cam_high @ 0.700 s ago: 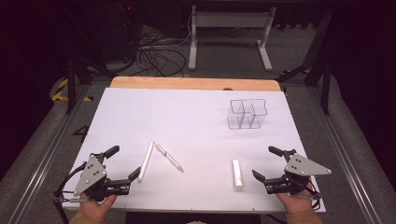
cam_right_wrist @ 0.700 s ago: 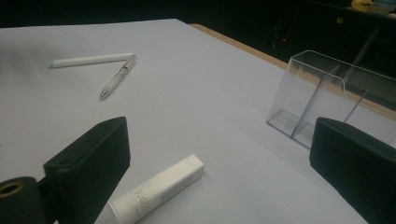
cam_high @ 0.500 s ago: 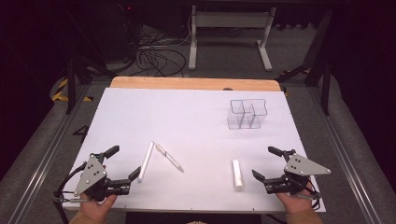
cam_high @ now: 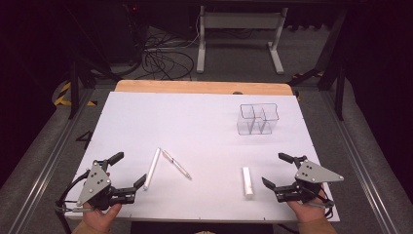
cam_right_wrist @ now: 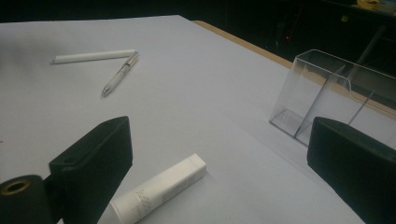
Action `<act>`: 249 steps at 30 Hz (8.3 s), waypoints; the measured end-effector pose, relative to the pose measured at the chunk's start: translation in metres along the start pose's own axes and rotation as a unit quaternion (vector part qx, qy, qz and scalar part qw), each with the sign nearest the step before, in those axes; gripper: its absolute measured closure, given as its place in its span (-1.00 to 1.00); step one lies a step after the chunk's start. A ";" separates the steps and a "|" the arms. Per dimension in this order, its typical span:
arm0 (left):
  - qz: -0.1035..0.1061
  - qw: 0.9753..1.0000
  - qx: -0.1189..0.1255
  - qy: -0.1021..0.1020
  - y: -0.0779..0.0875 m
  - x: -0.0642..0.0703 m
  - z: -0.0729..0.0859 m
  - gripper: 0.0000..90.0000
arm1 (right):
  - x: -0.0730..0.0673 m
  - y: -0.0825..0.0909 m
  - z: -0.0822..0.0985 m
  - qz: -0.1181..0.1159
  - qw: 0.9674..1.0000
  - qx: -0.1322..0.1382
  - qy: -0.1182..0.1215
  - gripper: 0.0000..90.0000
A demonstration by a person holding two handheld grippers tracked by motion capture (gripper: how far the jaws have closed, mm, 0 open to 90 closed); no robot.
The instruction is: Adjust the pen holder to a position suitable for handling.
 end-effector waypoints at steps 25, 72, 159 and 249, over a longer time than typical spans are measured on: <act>0.004 1.000 -0.001 0.002 -0.001 0.001 0.000 -0.83 | 0.011 -0.012 -0.027 -0.007 1.000 -0.018 -0.006 -0.83; 0.005 1.000 -0.005 -0.001 -0.001 0.000 0.001 -0.82 | 0.051 -0.053 -0.091 0.004 0.992 -0.125 0.017 -0.47; 0.001 1.000 -0.010 -0.001 -0.002 0.000 0.002 -0.80 | 0.121 -0.161 -0.063 0.049 0.951 -0.303 0.032 0.18; 0.010 1.000 -0.016 -0.004 -0.003 0.003 0.003 -0.80 | -0.047 -0.218 -0.087 -0.185 0.898 -0.332 0.223 0.90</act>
Point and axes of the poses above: each handheld gripper's, and its own axes: y roughly backward along the jaws, z roughly out of its underside, x roughly to its right, the point moved 3 cm from there along -y, roughly forward along the jaws, and after that the axes turned 13 degrees about -y, right-handed, at the moved point
